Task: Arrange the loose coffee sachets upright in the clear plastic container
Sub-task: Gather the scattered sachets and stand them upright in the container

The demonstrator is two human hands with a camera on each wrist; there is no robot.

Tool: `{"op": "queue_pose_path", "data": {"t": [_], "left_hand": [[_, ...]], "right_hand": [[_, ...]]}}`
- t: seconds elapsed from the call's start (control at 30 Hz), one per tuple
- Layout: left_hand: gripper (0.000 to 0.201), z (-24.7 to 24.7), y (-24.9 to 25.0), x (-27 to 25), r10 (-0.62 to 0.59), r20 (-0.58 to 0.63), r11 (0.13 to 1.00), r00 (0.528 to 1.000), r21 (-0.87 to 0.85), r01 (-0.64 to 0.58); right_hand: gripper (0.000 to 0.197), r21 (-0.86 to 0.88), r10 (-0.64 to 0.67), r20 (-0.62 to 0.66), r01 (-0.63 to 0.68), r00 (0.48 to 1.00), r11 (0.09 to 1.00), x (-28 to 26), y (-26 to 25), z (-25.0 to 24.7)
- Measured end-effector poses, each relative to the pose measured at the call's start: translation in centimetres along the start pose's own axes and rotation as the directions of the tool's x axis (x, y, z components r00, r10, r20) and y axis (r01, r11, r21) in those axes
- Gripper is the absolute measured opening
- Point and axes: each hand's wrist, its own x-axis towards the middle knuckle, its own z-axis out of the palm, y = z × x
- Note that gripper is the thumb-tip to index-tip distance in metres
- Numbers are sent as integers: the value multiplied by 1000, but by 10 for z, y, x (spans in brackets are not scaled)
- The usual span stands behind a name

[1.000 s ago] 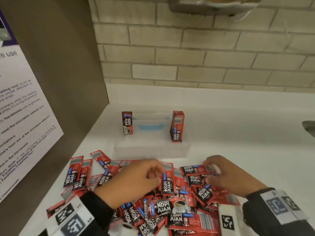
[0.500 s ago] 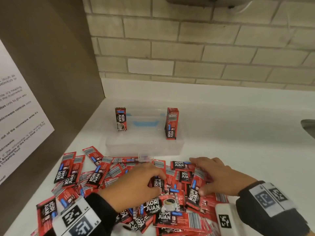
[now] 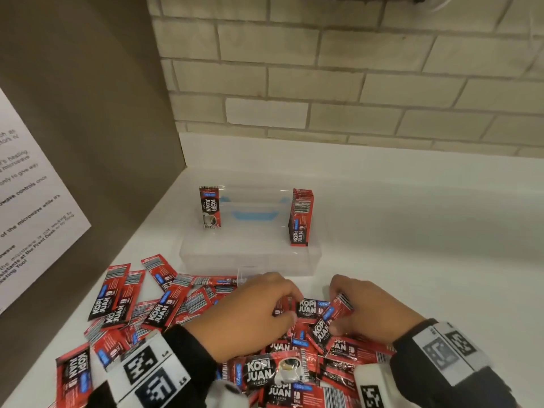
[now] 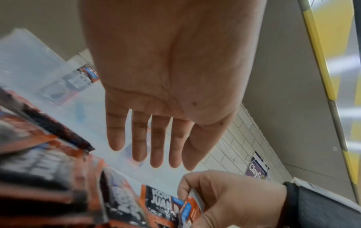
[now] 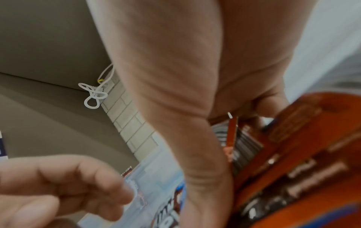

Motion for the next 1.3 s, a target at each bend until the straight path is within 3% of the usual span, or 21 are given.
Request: {"op": "queue_pose_path", "data": {"t": [0.2,0.4,0.53,0.63,0.7,0.83,0.93,1.17,1.3], "left_hand": [[50,0,19,18,44,11,999,999,13,-44],[55,-5,27,29,40,12,992,999,-122,-39],[38,-13,18,24,47,29,944,998,-329,-35],[28,-19,11,15,22,-5,938,1000,-345,-22],[27,-21,6,8,10,-38,933,999,-360,-23],[22,-28,-5,-7,-68,-144,894,987,-448,-4],[18,-37,-13,-15,-67,-156,893,985,-450,-11],[20,-40,-8,-11,-10,-57,937,998,-349,-10],[25,-39,2,3,-46,-54,940,997,-340,25]], "right_hand": [[34,111,-107,-61,113,992,987,-3,-5,-12],[37,222,-233,-211,278,949,935,-13,-28,-29],[31,376,-202,-212,271,956,886,-22,-33,-27],[16,450,-151,-203,229,968,863,-27,-39,-24],[20,511,-129,-179,205,975,835,-31,-44,-25],[45,725,-48,-160,151,986,672,-33,-49,-23],[32,803,6,-264,217,964,556,-31,-54,-18],[15,743,-42,-331,288,943,604,-14,-66,-22],[28,692,-126,-288,297,949,658,-6,-69,-29]]}}
